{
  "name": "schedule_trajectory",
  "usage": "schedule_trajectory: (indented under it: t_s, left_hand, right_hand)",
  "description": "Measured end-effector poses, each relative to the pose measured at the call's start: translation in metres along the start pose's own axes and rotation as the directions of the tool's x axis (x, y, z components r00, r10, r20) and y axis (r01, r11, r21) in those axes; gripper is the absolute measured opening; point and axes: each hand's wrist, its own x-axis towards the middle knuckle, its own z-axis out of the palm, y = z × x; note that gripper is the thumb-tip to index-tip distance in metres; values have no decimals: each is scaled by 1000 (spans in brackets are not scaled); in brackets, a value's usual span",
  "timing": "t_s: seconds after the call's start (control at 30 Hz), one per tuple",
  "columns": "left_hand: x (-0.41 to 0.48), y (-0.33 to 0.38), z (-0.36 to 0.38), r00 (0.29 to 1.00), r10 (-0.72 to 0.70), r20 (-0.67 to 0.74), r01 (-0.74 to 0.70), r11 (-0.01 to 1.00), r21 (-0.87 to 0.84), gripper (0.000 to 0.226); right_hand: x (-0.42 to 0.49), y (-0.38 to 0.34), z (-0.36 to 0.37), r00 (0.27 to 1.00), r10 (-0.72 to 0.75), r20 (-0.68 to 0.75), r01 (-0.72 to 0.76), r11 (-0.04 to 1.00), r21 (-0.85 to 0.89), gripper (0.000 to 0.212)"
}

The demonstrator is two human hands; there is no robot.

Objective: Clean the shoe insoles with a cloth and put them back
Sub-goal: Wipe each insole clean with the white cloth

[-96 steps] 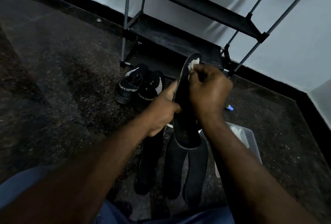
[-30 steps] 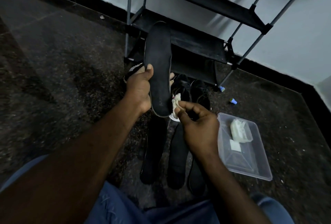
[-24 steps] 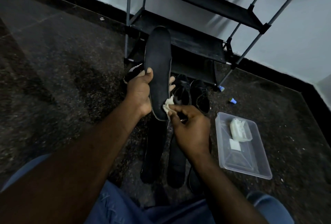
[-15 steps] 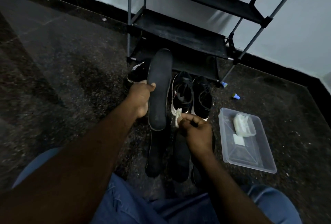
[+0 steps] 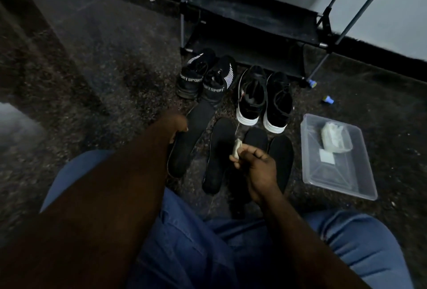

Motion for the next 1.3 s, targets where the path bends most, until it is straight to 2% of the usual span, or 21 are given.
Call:
schedule_trajectory:
  t_s: [0.1, 0.17, 0.27, 0.37, 0.5, 0.57, 0.7, 0.83, 1.0, 1.13, 1.2, 1.3]
  left_hand:
    - [7, -2, 3, 998, -59, 23, 59, 998, 26, 15]
    - [9, -3, 7, 998, -54, 21, 54, 998, 32, 23]
    - [9, -2, 10, 1000, -6, 17, 4, 993, 116, 20]
    - [9, -2, 9, 998, 64, 11, -64, 955, 291, 27]
    - [2, 1, 14, 991, 120, -53, -80, 873, 481, 33]
    - [-1, 3, 16, 986, 146, -85, -78, 841, 535, 36]
    - [4, 3, 20, 961, 248, -118, -113, 750, 652, 59]
    - [8, 4, 26, 913, 365, -184, -155, 726, 670, 66]
    - [0, 16, 45, 873, 486, 22, -364, 622, 694, 47]
    - [-13, 14, 67, 901, 402, 164, -394, 600, 697, 41]
    - [-16, 10, 73, 911, 373, 177, -388, 630, 673, 42]
    - [-21, 9, 77, 906, 399, 142, -380, 616, 690, 61]
  right_hand:
    - [1, 2, -10, 1000, -2, -6, 2, 1000, 2, 10]
    - [4, 5, -15, 1000, -3, -12, 3, 1000, 0, 11]
    - [7, 13, -24, 1000, 22, -20, -21, 1000, 13, 10]
    - [7, 21, -29, 999, 38, -19, -38, 999, 20, 9]
    - [11, 22, -29, 1000, 8, 6, -8, 1000, 8, 15]
    - [15, 23, -29, 1000, 7, 8, -7, 1000, 4, 18]
    - [18, 27, -31, 1000, 6, -1, -6, 1000, -24, 26]
    - [20, 28, -32, 1000, -19, 14, 19, 999, -35, 23]
    - [26, 11, -44, 997, -37, -67, 37, 999, 0, 24]
    - [34, 3, -55, 995, -19, -101, 27, 997, 75, 26]
    - [35, 2, -56, 997, -2, -74, 10, 993, 114, 27]
    - [34, 3, -52, 999, 33, -14, -31, 992, 125, 17]
